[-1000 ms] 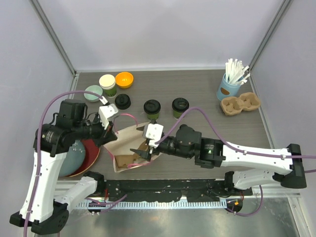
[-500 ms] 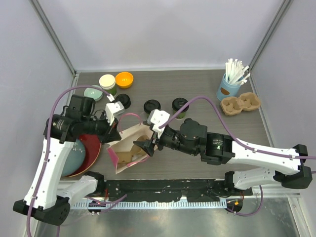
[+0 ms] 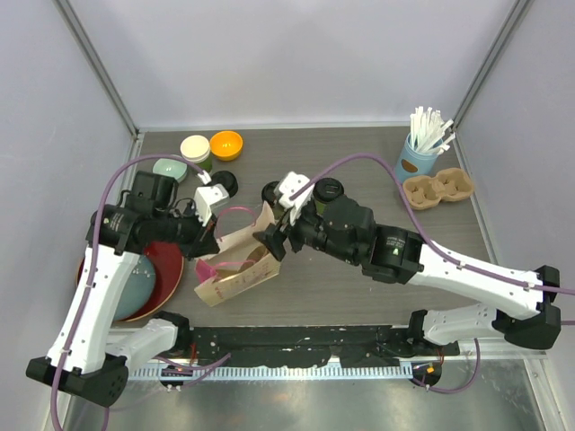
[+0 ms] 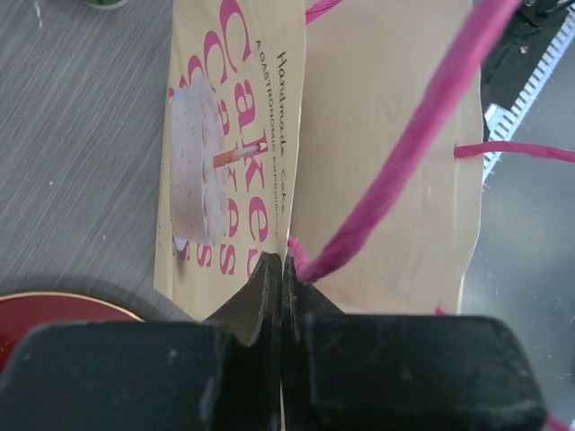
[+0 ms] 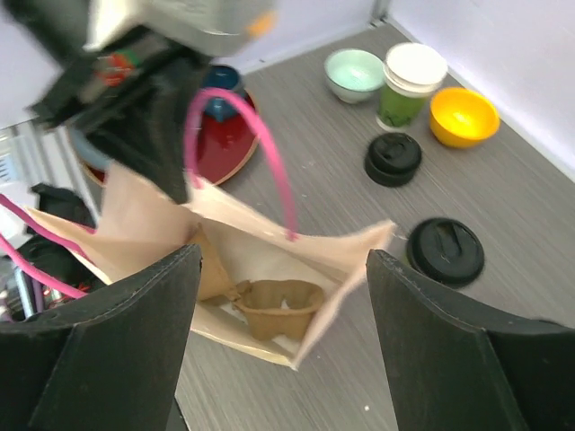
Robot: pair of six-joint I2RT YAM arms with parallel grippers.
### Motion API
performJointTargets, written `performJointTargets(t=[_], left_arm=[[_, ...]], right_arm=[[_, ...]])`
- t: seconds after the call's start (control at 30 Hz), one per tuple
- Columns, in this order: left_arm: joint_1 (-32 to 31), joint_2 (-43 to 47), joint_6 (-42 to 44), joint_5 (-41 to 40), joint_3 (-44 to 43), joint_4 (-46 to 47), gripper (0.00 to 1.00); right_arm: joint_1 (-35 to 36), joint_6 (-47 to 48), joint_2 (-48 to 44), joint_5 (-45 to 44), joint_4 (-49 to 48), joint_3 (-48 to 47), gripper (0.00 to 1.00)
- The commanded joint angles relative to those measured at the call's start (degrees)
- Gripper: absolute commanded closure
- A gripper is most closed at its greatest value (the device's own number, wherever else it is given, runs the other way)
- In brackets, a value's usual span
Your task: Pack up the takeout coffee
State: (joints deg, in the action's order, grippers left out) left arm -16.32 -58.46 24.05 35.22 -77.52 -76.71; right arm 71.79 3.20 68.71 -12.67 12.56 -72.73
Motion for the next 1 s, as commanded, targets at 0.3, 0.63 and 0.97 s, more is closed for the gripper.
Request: performJointTargets(t=[0.3, 0.63, 0.97], left_arm=[[0.32, 2.82, -7.26, -13.95, 4.74, 2.88, 0.96], [0.23, 3.00, -4.72, -10.70, 2.73, 2.09, 1.00], [0.32, 3.35, -2.79, -7.71, 0.52, -0.46, 1.00]], right_arm=[[-21.24, -8.91, -1.82, -9.39, 10.19, -2.24, 0.21], [-27.14, -10.14, -3.93, 2.38, 9.50, -0.83, 0.22], [-27.23, -9.97, -4.28, 2.99, 9.68, -0.48, 0.23]])
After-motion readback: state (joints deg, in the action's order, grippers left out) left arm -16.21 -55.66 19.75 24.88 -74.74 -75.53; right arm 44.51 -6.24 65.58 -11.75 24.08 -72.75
